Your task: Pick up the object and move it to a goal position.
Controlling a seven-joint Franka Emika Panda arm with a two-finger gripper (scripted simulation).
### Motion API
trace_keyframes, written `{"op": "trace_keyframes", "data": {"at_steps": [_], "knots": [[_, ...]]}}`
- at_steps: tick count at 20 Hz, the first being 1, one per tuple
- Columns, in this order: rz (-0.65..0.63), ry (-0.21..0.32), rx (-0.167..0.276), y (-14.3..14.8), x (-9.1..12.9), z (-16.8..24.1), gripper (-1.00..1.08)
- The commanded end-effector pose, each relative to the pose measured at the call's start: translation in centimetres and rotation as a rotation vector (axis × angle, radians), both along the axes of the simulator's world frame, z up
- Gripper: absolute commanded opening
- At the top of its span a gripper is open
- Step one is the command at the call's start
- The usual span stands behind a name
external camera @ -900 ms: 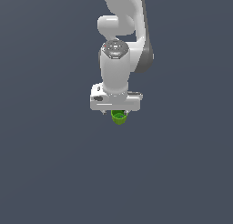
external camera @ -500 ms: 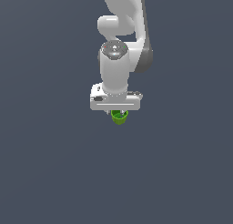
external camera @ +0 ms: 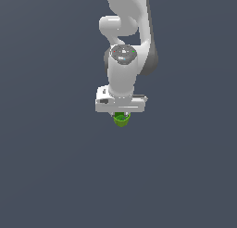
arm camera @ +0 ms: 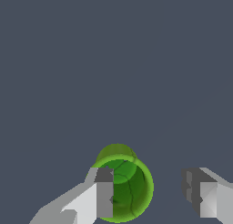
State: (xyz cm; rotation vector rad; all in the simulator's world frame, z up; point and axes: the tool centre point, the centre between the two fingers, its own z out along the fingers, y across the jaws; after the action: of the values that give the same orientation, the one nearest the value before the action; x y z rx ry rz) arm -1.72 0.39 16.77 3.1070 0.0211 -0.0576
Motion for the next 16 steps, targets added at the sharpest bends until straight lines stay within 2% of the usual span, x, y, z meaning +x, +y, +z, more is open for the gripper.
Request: {"op": "trace_keyframes", "data": {"at_steps": [1,5,10,16], "knots": [[0.011,0.014,-0.021,0.7,-0.5,-0.6,0.28],[0.035,0.041,-0.073,2.1,-1.8,-2.1,0.28],[0.077,0.076,-0.158,4.2,-3.9,-4.2,0.28],[0.117,0.097,-0.235,5.8,-5.8,-5.9,0.28]]}}
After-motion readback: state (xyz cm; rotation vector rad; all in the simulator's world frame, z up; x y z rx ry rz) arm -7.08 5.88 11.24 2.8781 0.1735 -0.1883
